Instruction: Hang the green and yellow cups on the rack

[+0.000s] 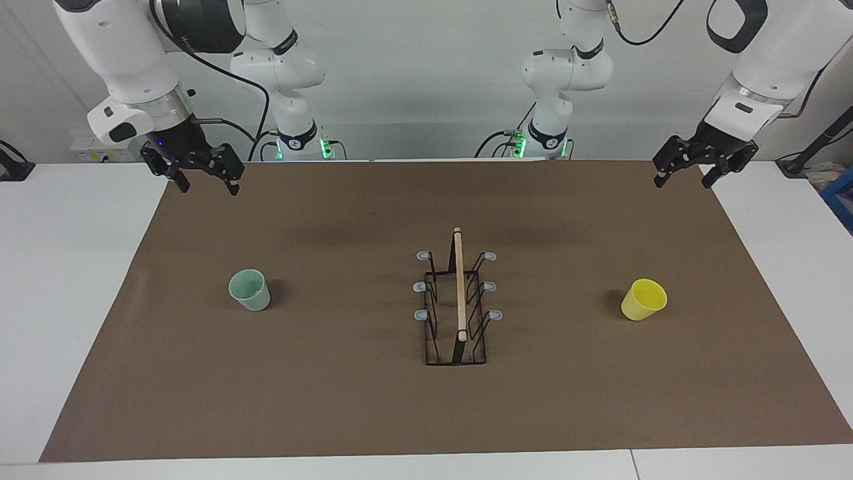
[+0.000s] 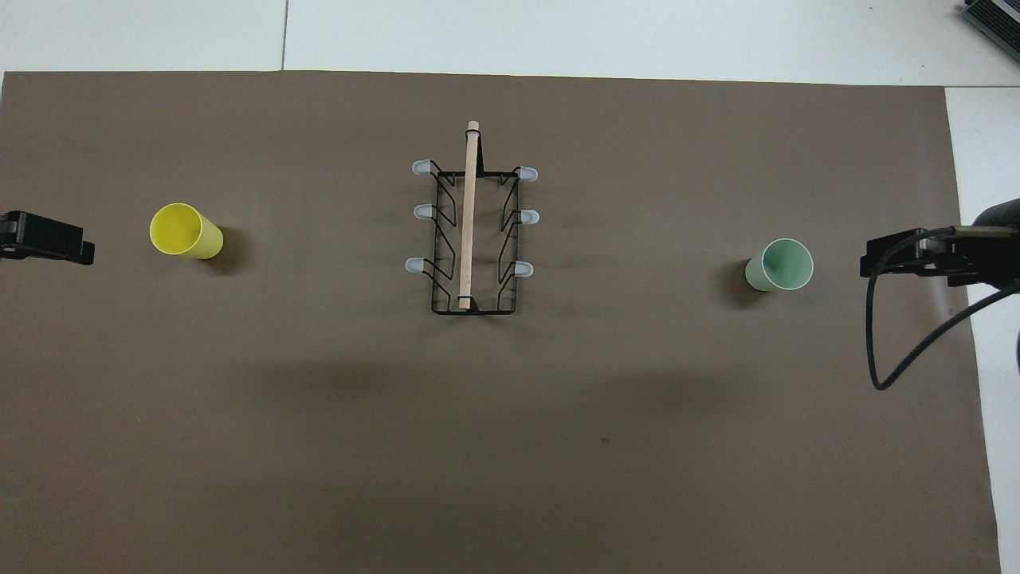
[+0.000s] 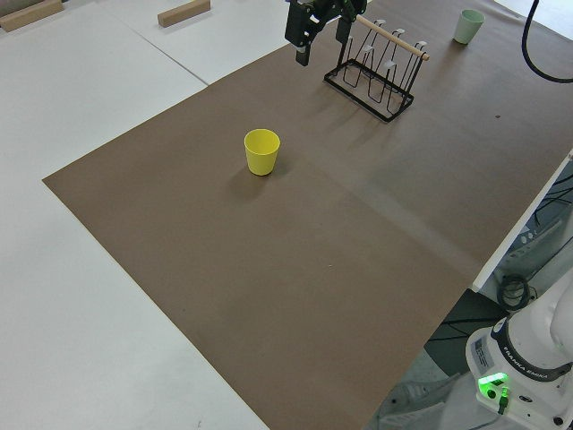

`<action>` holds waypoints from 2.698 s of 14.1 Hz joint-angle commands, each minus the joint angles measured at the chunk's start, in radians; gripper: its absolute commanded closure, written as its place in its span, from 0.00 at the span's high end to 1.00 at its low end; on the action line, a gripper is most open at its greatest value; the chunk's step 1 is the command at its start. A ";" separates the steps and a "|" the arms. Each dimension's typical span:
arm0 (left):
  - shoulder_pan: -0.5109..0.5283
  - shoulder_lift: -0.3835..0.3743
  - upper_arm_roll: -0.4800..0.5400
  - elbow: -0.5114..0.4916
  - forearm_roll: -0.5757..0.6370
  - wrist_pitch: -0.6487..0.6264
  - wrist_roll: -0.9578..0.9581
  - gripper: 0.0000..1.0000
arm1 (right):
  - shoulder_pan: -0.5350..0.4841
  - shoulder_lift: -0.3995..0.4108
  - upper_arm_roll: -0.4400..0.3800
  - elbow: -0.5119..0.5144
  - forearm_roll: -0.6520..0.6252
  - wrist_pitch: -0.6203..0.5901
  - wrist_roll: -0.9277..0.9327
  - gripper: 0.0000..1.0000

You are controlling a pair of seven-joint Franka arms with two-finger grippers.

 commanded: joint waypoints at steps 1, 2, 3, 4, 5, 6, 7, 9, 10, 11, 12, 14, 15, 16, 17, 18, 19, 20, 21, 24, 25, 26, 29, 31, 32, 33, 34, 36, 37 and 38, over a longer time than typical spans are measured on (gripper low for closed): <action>-0.020 -0.030 0.007 -0.037 0.020 0.005 -0.036 1.00 | -0.032 -0.024 0.023 -0.035 -0.020 0.037 -0.036 1.00; -0.020 -0.032 0.008 -0.037 0.020 0.003 -0.036 1.00 | -0.029 -0.022 0.023 -0.032 -0.020 0.043 -0.033 1.00; -0.020 -0.030 0.007 -0.035 0.020 0.005 -0.036 1.00 | -0.022 -0.021 0.023 -0.029 -0.021 0.034 -0.033 1.00; -0.020 -0.030 0.008 -0.035 0.020 0.003 -0.036 1.00 | -0.022 -0.019 0.023 -0.025 -0.021 0.030 -0.035 1.00; -0.020 -0.032 0.007 -0.037 0.020 0.001 -0.036 1.00 | -0.022 -0.019 0.023 -0.024 -0.021 0.028 -0.035 1.00; -0.018 -0.032 0.007 -0.035 0.018 -0.003 -0.039 1.00 | -0.021 -0.019 0.023 -0.023 -0.021 0.019 -0.035 1.00; -0.016 -0.032 0.007 -0.035 0.018 -0.008 -0.040 1.00 | -0.021 -0.019 0.023 -0.021 -0.021 0.013 -0.035 1.00; -0.018 -0.032 0.008 -0.035 0.018 -0.005 -0.044 1.00 | -0.019 -0.019 0.023 -0.021 -0.021 0.005 -0.033 1.00; -0.018 -0.030 0.008 -0.032 0.017 -0.006 -0.047 1.00 | -0.019 -0.021 0.023 -0.021 -0.021 0.005 -0.033 1.00; -0.013 -0.023 0.010 -0.029 0.011 -0.008 -0.052 1.00 | -0.018 -0.021 0.023 -0.021 -0.021 0.005 -0.030 1.00; -0.009 -0.014 0.010 -0.023 0.005 -0.008 -0.084 1.00 | -0.018 -0.021 0.023 -0.023 -0.021 0.005 -0.027 1.00; -0.004 0.018 0.011 -0.008 -0.006 -0.008 -0.139 1.00 | -0.016 -0.028 0.023 -0.035 -0.021 0.002 -0.029 1.00; -0.003 0.043 0.014 0.000 -0.015 -0.009 -0.183 1.00 | -0.016 -0.029 0.023 -0.035 -0.021 -0.007 -0.027 1.00; -0.001 0.071 0.019 0.021 -0.037 -0.009 -0.251 1.00 | -0.018 -0.029 0.023 -0.035 -0.021 -0.007 -0.027 1.00; 0.003 0.113 0.022 0.060 -0.060 -0.012 -0.294 1.00 | -0.018 -0.027 0.023 -0.034 -0.021 -0.007 -0.030 1.00; 0.017 0.159 0.022 0.105 -0.074 -0.026 -0.340 1.00 | -0.018 -0.027 0.023 -0.034 -0.024 -0.007 -0.035 1.00; 0.034 0.202 0.022 0.145 -0.097 -0.032 -0.413 0.99 | -0.016 -0.027 0.023 -0.034 -0.038 -0.012 -0.036 1.00; 0.052 0.236 0.024 0.173 -0.133 -0.034 -0.470 0.97 | -0.015 -0.029 0.023 -0.034 -0.070 -0.039 -0.046 1.00; 0.069 0.261 0.024 0.189 -0.153 -0.034 -0.498 0.96 | -0.003 -0.029 0.023 -0.034 -0.087 -0.068 -0.076 1.00; 0.089 0.322 0.024 0.201 -0.175 -0.015 -0.614 0.96 | 0.045 -0.030 0.023 -0.037 -0.211 -0.105 -0.199 1.00; 0.095 0.360 0.024 0.228 -0.205 -0.014 -0.680 0.96 | 0.047 -0.030 0.023 -0.037 -0.228 -0.121 -0.219 1.00; 0.102 0.408 0.025 0.273 -0.218 -0.018 -0.729 0.96 | 0.047 -0.032 0.023 -0.041 -0.233 -0.124 -0.237 1.00; 0.105 0.557 0.074 0.385 -0.261 -0.040 -0.838 0.96 | 0.031 -0.030 0.022 -0.038 -0.250 -0.139 -0.388 1.00; 0.106 0.650 0.109 0.469 -0.299 -0.043 -0.883 0.96 | 0.028 -0.026 0.017 -0.043 -0.262 -0.115 -0.626 1.00; 0.141 0.683 0.117 0.477 -0.330 -0.040 -0.891 0.96 | 0.042 -0.016 0.017 -0.049 -0.292 -0.089 -0.694 1.00; 0.155 0.695 0.117 0.479 -0.338 -0.022 -0.894 0.95 | 0.065 -0.021 0.022 -0.075 -0.367 -0.081 -0.723 1.00; 0.163 0.713 0.119 0.480 -0.341 0.003 -0.895 0.95 | 0.092 -0.015 0.022 -0.090 -0.415 -0.078 -0.742 1.00; 0.184 0.732 0.120 0.480 -0.403 0.017 -0.941 0.95 | 0.120 0.001 0.022 -0.148 -0.498 -0.046 -0.768 1.00; 0.192 0.755 0.120 0.483 -0.446 0.021 -0.995 0.95 | 0.131 0.005 0.022 -0.175 -0.525 -0.030 -0.768 1.00; 0.203 0.764 0.113 0.483 -0.468 0.037 -1.013 0.94 | 0.146 0.031 0.023 -0.178 -0.564 -0.029 -0.774 1.00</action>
